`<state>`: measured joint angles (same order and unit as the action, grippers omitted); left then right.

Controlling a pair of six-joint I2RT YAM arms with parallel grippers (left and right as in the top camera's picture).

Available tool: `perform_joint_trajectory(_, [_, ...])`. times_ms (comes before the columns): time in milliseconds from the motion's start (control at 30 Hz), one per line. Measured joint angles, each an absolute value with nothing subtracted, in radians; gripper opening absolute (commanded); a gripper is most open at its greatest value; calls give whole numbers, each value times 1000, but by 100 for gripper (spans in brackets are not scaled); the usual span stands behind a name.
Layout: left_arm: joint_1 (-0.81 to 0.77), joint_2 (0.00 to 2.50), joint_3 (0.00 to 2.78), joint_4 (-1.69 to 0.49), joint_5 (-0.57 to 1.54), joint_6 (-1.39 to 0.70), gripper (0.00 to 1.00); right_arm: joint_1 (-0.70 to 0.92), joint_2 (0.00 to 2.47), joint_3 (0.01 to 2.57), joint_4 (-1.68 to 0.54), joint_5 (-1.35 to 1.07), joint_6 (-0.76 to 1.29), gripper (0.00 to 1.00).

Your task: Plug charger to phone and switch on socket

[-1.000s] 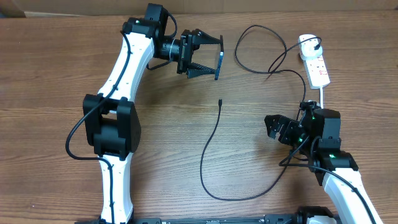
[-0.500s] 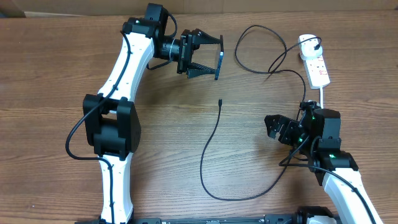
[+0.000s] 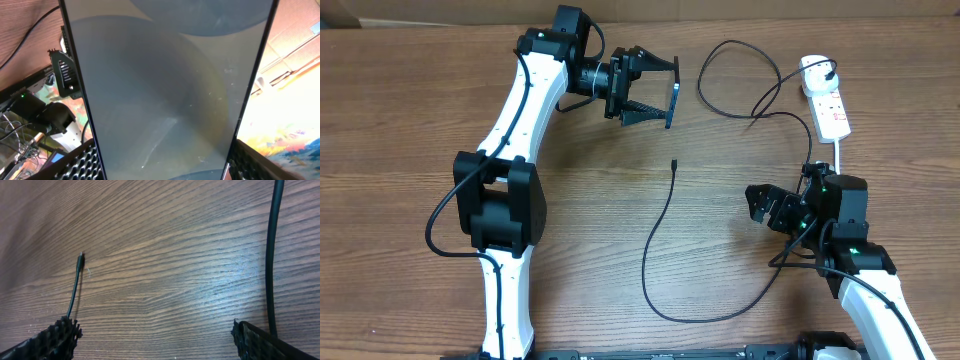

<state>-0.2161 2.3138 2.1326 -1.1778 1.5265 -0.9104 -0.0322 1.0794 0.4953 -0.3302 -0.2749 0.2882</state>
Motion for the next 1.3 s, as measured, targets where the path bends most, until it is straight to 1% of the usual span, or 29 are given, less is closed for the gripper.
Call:
perform_joint_trajectory(667, [-216,2314,2133,-1176,1526,-910,71,-32,1079,495,-329,-305,288,100])
perform_joint_trajectory(867, [-216,2314,2133,-1174,1482,-909,71,-32,1079,495,-290,-434,289,100])
perform_joint_trajectory(1133, [-216,2314,2133,-1175,1347,-872,71,-32,1079,495,-215,-719,289,100])
perform_joint_trajectory(1300, [-217,2314,2133,-1174,1269,-860,71,-32,1079,495,-139,-810,345,100])
